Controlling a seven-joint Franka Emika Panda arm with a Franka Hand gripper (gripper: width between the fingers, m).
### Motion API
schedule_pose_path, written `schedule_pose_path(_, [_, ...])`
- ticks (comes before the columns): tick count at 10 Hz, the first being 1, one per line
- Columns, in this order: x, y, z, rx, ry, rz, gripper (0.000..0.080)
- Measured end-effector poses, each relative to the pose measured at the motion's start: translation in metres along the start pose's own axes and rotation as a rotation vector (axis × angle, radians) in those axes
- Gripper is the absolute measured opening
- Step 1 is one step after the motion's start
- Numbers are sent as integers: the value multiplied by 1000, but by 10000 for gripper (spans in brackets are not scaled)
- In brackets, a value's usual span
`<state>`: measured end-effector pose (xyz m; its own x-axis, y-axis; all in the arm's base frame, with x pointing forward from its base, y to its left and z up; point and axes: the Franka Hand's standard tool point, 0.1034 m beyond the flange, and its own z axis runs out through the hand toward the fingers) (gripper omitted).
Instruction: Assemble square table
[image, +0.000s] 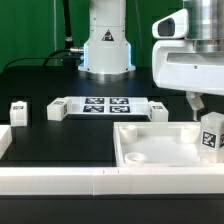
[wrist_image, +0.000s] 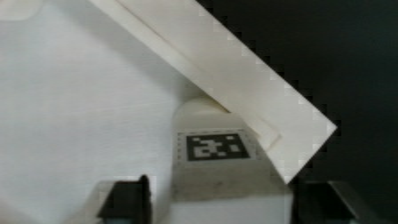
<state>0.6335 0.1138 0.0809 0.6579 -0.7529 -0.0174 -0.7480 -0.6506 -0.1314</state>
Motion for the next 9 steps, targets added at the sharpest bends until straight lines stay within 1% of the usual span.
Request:
schedule_pose_path(1, [0, 0, 0, 0, 0, -36, 549])
schedule_pose_path(2, [0, 0, 0, 0, 0, -85, 549])
schedule_pose_path(3, [1, 0, 0, -1, 1, -153, 628])
schedule_pose_path(4, [1, 1, 0, -1, 0, -245, 645])
schedule_pose_path(5, [1, 1, 0, -1, 0, -282, 649])
schedule_pose_path(7, [1, 1, 0, -1, 0, -460, 649])
schedule_pose_path(8, [0, 2, 0, -18, -6, -614, 649])
schedule_pose_path(9, [0, 2, 0, -23, -4, -760, 649])
